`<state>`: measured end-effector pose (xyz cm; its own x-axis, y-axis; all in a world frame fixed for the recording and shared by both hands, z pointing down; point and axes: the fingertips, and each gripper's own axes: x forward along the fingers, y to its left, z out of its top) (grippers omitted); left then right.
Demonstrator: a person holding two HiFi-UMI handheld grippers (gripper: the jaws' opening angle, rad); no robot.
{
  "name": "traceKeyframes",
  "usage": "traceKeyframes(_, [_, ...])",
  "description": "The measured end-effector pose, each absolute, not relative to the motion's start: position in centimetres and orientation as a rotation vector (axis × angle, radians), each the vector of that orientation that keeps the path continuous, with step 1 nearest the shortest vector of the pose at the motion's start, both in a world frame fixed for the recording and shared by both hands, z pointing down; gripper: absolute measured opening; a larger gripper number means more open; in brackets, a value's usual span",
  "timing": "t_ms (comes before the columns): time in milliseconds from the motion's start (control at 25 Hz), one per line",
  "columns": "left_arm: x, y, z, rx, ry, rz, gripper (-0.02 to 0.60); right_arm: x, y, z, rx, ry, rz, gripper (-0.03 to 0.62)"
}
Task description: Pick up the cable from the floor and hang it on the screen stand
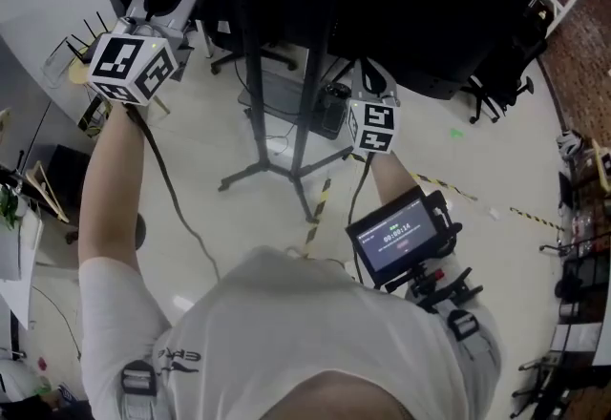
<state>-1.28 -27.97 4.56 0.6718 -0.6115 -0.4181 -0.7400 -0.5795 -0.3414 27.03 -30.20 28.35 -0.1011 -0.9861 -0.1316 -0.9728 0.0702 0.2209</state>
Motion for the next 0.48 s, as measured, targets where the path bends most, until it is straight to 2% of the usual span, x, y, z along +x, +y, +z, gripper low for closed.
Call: traceKeyframes(480, [-1.2,-30.7,6.1,-2.416,1.072,0.389,0.08,32.7,-29.5,19.5,2.174,-2.106,-0.656,0.021])
